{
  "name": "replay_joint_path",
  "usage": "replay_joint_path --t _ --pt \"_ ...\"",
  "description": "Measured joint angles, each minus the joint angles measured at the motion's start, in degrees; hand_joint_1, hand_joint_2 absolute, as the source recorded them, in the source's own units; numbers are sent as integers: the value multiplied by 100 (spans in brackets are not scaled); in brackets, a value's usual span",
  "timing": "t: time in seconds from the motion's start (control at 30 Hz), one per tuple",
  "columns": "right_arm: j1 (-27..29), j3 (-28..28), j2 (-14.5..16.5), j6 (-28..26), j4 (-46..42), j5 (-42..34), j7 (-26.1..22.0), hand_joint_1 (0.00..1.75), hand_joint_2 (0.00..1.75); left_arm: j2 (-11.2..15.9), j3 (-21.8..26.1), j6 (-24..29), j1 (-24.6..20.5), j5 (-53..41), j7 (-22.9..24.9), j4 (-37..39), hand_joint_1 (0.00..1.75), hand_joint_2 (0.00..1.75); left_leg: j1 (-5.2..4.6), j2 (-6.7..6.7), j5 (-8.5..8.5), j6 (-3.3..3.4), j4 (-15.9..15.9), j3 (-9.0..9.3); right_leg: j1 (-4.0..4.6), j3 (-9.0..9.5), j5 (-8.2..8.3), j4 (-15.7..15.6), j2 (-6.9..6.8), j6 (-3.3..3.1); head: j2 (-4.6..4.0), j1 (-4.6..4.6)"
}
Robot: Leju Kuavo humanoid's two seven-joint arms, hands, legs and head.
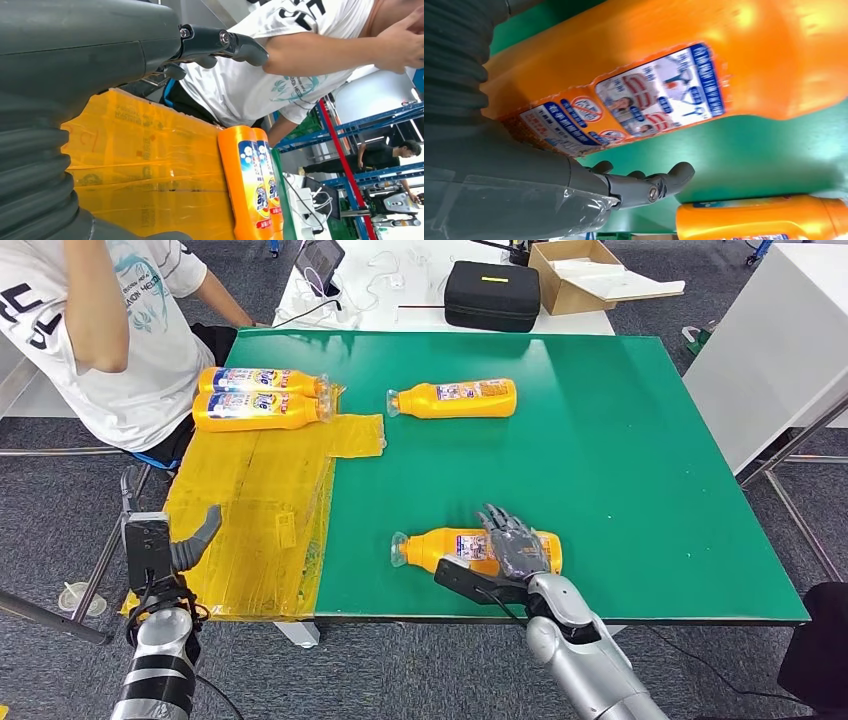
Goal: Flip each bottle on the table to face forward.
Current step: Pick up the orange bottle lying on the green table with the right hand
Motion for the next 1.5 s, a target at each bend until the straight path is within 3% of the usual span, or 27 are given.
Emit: replay_joint_path --t 0.33,0.37,0.5,0.53,1.2,1.4,1.5 --pt "-41 6 -87 93 -1 27 6 0 175 0 4 9 -4 32 2 77 0 175 0 0 0 0 0 1 0 0 0 0 0 0 -1 0" --pt "-49 11 -91 139 1 22 6 10 175 0 6 5 -7 46 2 93 0 175 0 0 0 0 0 1 0 0 0 0 0 0 -1 -1" --pt "-152 72 -133 381 63 -58 19 164 175 0 14 -16 -34 69 -5 173 0 175 0 1 0 0 0 2 0 0 1 0 0 0 0 0" --pt "-192 95 -147 430 101 -84 22 173 175 0 15 -20 -45 71 -7 196 0 175 0 2 0 0 0 2 0 1 1 0 1 0 0 -1" --pt "-668 307 -200 595 686 -435 -116 175 175 -14 14 15 -231 57 -24 507 0 175 0 4 5 6 0 13 1 10 6 -1 1 5 -1 0" --pt "-514 280 -170 118 553 -678 -352 175 175 -31 -14 3 -230 136 -34 508 0 175 0 3 6 6 0 15 1 12 8 -1 0 4 -1 1" --pt "-210 99 -43 -526 199 -865 -749 175 175 -45 -14 -42 -214 172 -35 508 0 175 0 2 6 6 0 9 1 8 8 0 0 5 0 1"
